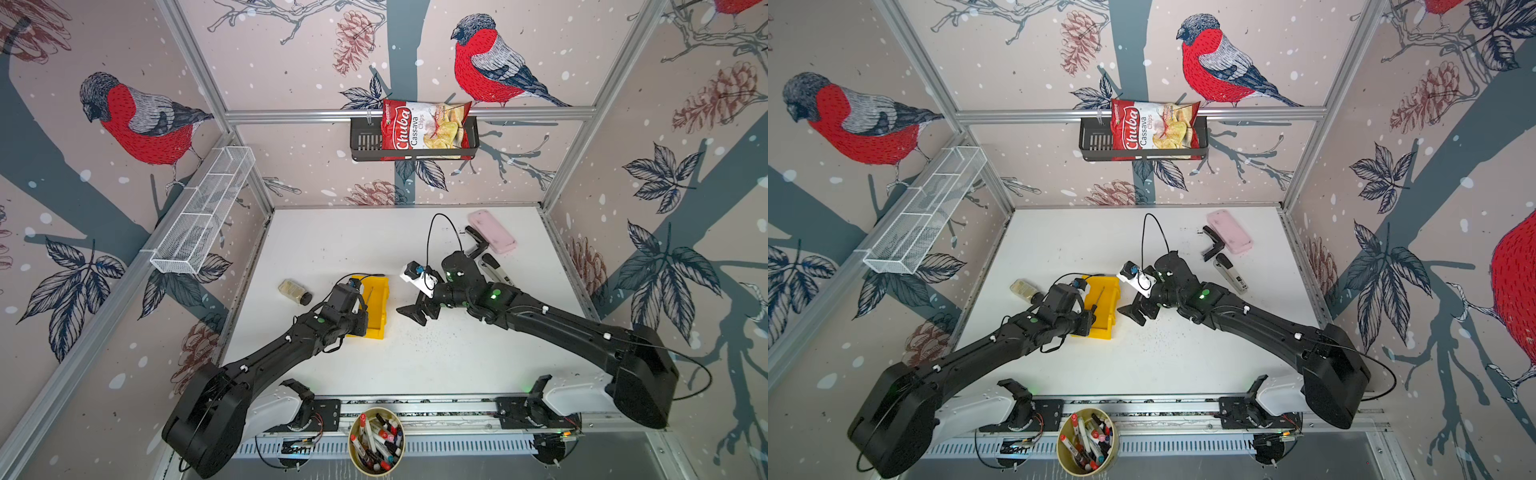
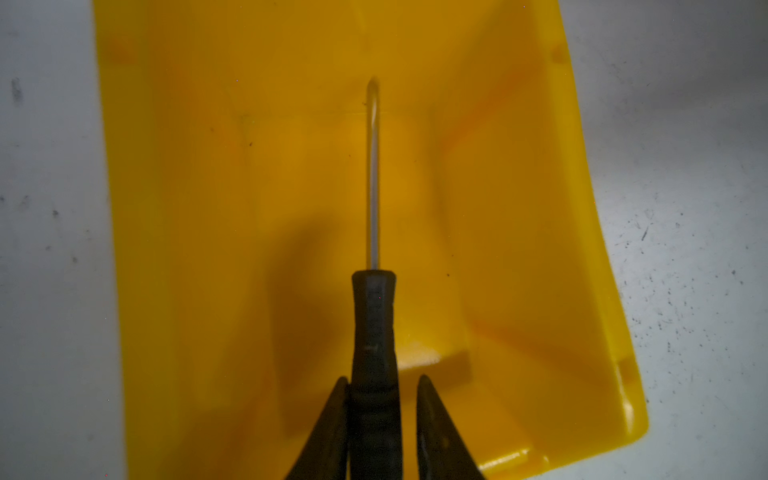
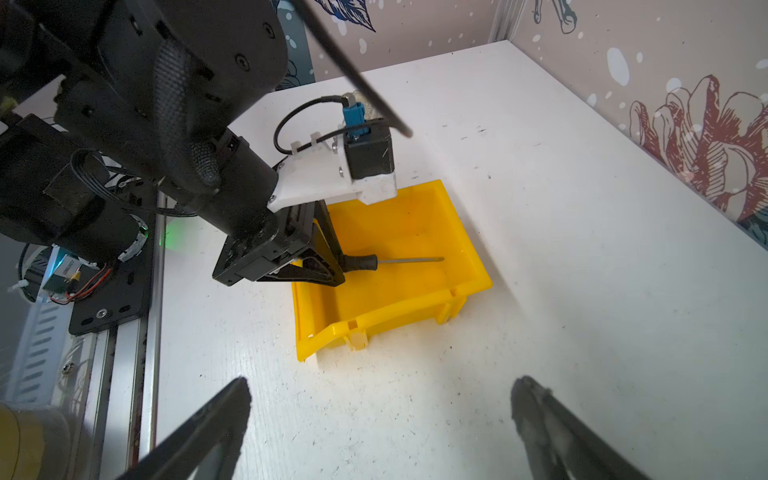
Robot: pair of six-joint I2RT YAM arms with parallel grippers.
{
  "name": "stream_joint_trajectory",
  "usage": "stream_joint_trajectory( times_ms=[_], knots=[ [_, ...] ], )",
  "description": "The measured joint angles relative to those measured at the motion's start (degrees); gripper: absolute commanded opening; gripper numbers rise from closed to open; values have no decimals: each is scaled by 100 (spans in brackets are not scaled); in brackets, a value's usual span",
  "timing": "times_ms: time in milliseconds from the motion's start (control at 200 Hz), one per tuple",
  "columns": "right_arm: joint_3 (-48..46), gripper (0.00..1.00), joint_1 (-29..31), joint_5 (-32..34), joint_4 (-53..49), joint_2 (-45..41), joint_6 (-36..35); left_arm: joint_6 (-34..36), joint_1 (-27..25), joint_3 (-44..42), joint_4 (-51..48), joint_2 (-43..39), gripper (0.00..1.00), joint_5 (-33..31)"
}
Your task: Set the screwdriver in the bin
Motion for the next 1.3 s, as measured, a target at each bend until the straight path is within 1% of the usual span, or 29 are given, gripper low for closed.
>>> stream_joint_trajectory(
  times_ms=[210,295,390,525,670,876,956,996,1101,1151,1301],
  knots=[
    [-96,99,-2,243,81,-107,125,-13,0,81,15,-83,46,-11],
    [-175,99,-46,350,208,-208,243,-20,0,153,15,-168,53,-13],
    [-295,99,-151,540,398,-352,354,-15,0,256,37,-264,65,-22],
    [-551,99,-352,780,754,-590,621,90,0,402,85,-321,78,-168],
    [-938,100,-726,1174,1318,-962,1045,308,0,494,326,-382,79,-391],
    [-1698,100,-1432,1926,2153,-1451,1635,509,-2,415,1023,-586,81,-1132],
    [-1971,100,-1773,2186,2415,-1563,1784,678,11,223,1495,-669,87,-1488],
    [-2079,100,-1941,2260,2520,-1596,1838,802,37,85,1738,-708,88,-1652],
    [-2347,99,-2470,2382,2769,-1646,1961,1104,321,-260,2371,-778,89,-1996],
    [-2459,100,-2732,2398,2879,-1648,2048,1189,605,-369,2675,-785,89,-2094],
    [-2828,100,-3467,2404,3228,-1606,2028,1377,1440,-573,3504,-638,93,-2090]
  ],
)
